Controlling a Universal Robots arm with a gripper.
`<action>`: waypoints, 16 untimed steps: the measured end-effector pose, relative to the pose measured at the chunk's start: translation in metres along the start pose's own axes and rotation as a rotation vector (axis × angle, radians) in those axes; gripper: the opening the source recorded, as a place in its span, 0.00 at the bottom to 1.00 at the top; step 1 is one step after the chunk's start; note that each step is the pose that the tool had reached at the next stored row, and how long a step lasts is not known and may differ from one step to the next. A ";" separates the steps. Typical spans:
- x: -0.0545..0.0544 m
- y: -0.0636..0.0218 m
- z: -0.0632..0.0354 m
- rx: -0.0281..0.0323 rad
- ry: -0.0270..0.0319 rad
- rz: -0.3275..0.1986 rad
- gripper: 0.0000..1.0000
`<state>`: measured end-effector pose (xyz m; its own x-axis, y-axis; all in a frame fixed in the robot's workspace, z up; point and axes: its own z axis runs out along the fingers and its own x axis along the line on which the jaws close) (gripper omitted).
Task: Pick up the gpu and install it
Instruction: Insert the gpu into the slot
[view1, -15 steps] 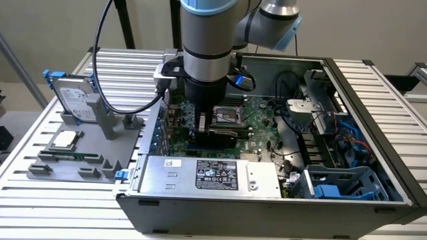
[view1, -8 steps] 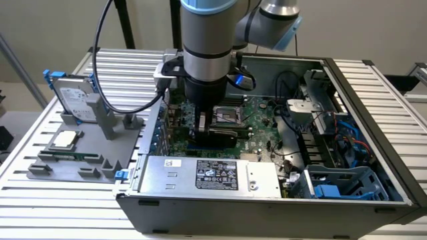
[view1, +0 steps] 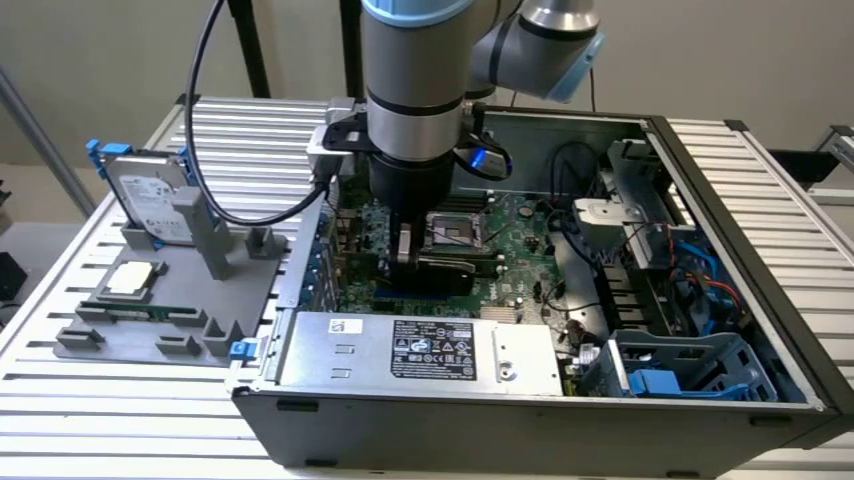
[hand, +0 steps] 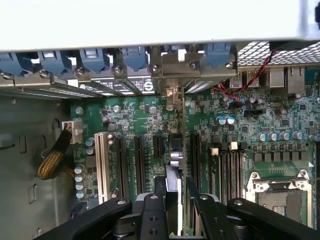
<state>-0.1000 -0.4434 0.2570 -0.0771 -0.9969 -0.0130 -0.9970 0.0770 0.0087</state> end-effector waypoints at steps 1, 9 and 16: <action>0.000 0.0000 0.0002 -0.0008 0.0002 0.000 0.00; 0.000 0.0000 0.0020 -0.0068 0.0014 0.000 0.00; 0.000 -0.0001 0.0027 -0.0138 0.0021 0.000 0.00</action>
<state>-0.0999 -0.4433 0.2543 -0.0774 -0.9969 -0.0108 -0.9968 0.0772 0.0225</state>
